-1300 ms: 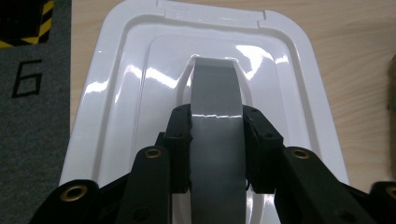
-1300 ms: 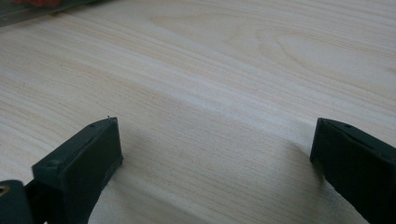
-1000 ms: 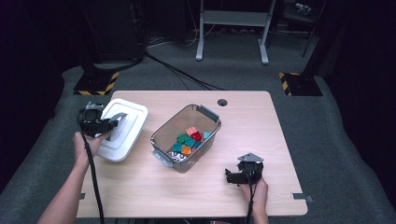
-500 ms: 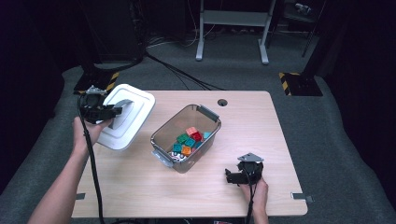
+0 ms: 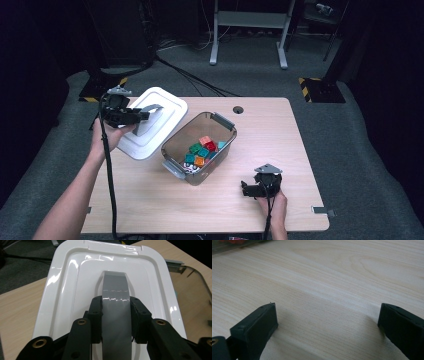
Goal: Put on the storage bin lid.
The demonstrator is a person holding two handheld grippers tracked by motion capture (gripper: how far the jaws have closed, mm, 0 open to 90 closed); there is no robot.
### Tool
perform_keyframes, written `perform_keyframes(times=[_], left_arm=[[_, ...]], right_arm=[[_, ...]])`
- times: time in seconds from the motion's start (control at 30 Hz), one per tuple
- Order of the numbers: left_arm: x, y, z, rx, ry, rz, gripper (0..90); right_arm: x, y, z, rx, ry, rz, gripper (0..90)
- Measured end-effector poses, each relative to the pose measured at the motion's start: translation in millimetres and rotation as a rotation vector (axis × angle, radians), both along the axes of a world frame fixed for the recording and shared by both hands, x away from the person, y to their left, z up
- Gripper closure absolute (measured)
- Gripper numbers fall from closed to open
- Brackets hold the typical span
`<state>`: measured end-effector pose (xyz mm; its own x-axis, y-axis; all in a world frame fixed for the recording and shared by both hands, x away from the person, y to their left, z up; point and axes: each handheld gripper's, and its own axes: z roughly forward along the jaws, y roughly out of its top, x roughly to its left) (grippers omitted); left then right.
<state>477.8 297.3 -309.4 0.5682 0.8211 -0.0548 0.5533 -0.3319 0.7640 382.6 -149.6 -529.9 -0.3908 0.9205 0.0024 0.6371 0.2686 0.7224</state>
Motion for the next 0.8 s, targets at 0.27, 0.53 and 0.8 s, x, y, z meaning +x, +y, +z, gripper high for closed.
perform_keyframes(times=[0.27, 0.53, 0.8], left_arm=[[1.2, -33.0, 0.0, 0.032, 0.033, -0.093, 66.7], [4.0, -64.5, -11.4, 0.027, 0.069, -0.142, 66.6], [9.2, -93.4, -22.9, 0.042, 0.101, -0.171, 66.6]], right_arm=[[0.1, 0.3, -0.1, 0.001, -0.003, -0.006, 2.0], [0.1, 0.3, -0.1, 0.001, -0.003, -0.006, 2.1], [0.0, 0.3, 0.0, 0.001, -0.004, -0.005, 2.3]])
